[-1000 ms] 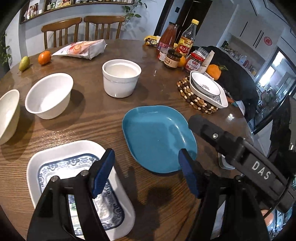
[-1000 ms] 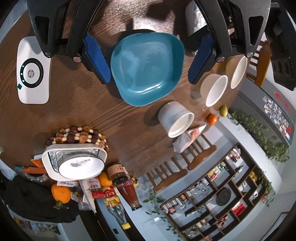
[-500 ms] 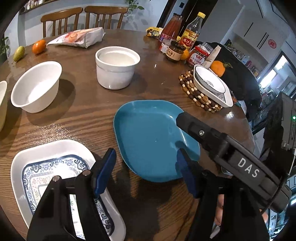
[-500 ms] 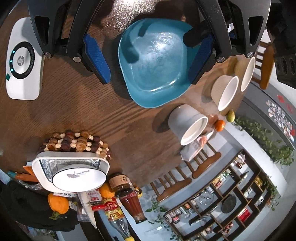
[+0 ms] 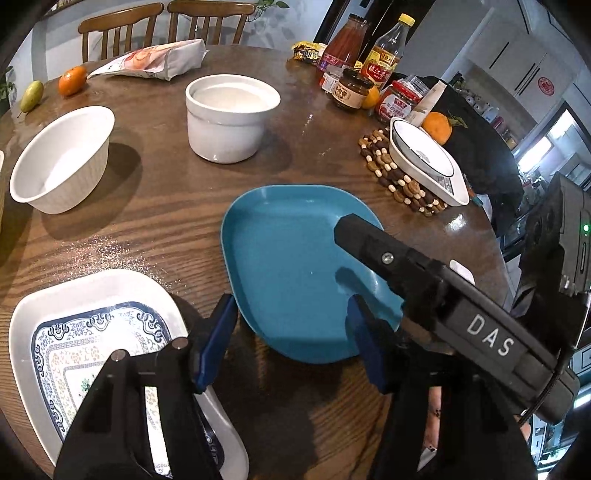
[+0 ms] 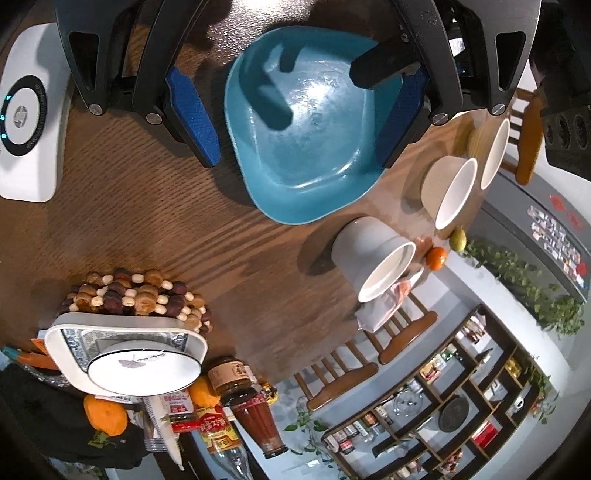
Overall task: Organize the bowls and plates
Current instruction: 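Move the right gripper to the teal plate and grip its rim while the left gripper holds the stack, then lift the teal plate with the right gripper and carry it over the patterned stack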
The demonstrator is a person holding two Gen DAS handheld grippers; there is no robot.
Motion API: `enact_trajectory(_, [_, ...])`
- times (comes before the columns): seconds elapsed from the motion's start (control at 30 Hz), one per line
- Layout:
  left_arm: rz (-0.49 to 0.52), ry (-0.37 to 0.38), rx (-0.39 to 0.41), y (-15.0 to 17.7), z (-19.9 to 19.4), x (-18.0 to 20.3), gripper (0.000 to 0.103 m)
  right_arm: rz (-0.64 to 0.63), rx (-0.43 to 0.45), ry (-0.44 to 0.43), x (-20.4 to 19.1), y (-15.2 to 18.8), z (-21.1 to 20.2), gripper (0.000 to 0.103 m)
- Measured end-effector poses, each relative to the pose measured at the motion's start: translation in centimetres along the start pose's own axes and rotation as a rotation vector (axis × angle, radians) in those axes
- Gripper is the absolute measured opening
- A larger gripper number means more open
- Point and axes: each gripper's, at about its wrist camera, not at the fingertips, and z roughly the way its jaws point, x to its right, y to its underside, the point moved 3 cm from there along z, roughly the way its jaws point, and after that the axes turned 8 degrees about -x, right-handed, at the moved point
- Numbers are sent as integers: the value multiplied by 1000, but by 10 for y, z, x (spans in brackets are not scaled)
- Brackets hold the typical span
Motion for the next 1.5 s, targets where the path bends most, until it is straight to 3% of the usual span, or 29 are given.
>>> enact_trajectory(0.43, [-12, -3, -32, -2, 11, -4, 57, -23, -20, -59, -3, 1, 8, 87])
enact_trajectory(1.03, [6, -34, 13, -1, 9, -5, 49, -29, -13, -32, -5, 5, 11, 83])
enact_trajectory(1.5, [42, -36, 104, 8, -27, 2, 49, -93, 82, -29, -33, 12, -19, 83])
